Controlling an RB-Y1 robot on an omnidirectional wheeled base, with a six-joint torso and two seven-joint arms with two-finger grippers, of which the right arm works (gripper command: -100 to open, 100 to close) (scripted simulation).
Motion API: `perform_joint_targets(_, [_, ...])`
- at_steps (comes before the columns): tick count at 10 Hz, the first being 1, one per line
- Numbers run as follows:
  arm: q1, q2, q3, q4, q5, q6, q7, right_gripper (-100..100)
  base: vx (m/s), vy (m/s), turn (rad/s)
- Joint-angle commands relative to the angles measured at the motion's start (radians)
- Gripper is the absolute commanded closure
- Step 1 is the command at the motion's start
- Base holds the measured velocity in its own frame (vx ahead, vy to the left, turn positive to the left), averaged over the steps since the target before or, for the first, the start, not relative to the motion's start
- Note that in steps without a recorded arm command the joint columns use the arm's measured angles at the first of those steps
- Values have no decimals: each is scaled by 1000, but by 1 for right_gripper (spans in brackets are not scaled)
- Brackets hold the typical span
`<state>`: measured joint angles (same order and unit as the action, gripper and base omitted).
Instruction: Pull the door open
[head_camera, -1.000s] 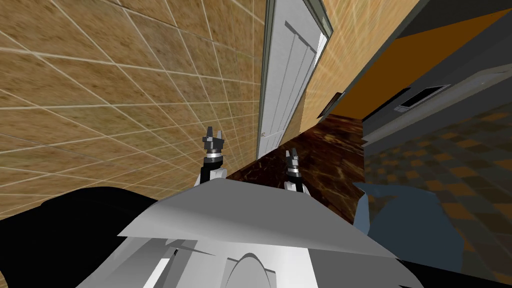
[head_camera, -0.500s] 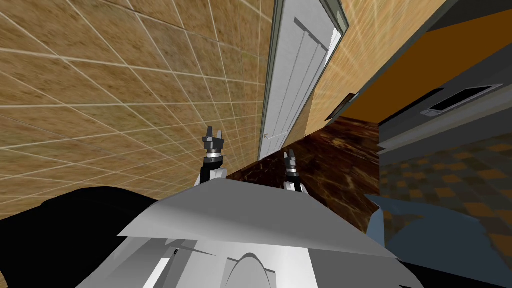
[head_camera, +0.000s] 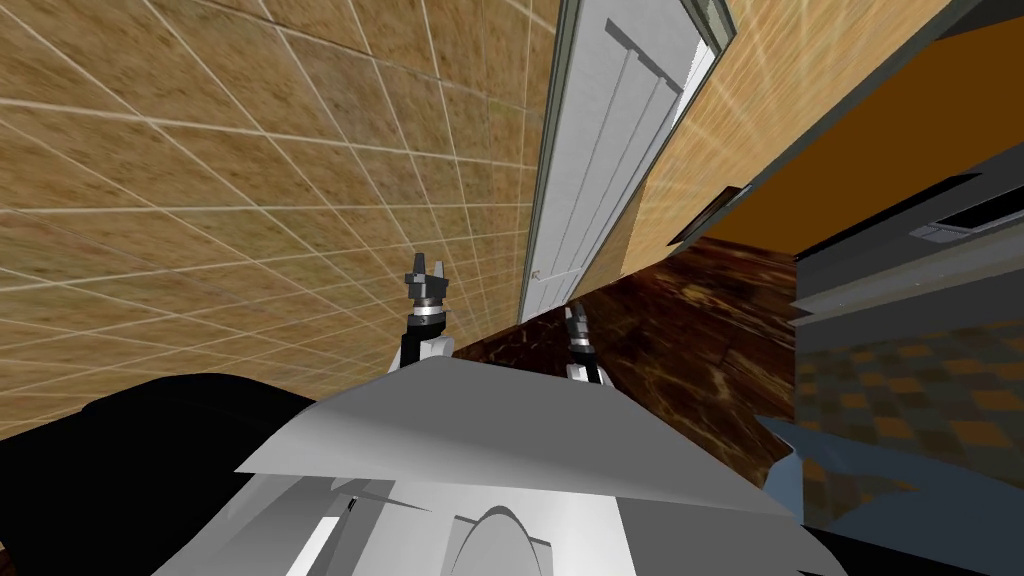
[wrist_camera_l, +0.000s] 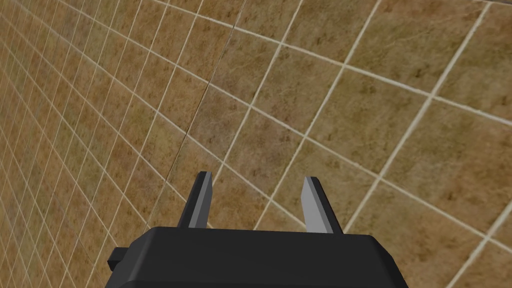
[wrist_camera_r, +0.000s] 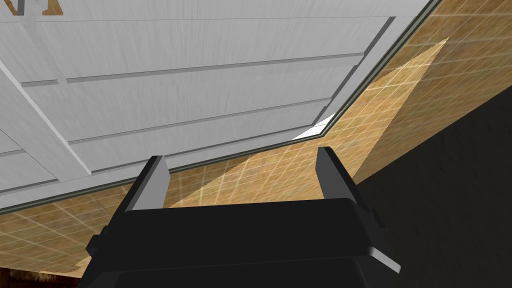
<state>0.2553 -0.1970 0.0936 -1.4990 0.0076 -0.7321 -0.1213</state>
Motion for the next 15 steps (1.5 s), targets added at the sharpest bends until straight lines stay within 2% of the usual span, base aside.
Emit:
perform_joint_targets(1, [-16,-8,3,50,-4,-15,-9,-100,40,-31,136])
perform_joint_targets(2, [-30,-14,6,75,-7,-24,-17,-100,67,-55,195])
perform_joint_targets(3, [-30,-14,6,89,-7,-24,-17,-100,42,-45,66])
perform_joint_targets(6, [-69,-33,15,184,-16,-50,-41,-100,56,-58,164])
perform_joint_targets(7, [-69,-33,15,198,-16,-50,-41,-100,51,-55,71])
perform_joint_targets(13, [-144,-68,31,401,-33,-99,-87,-100,62,-67,180])
perform_joint_targets(14, [-144,-68,31,407,-33,-99,-87,-100,35,-48,46])
perform_joint_targets(15, [-156,-74,34,440,-35,-107,-95,-100,33,-47,98])
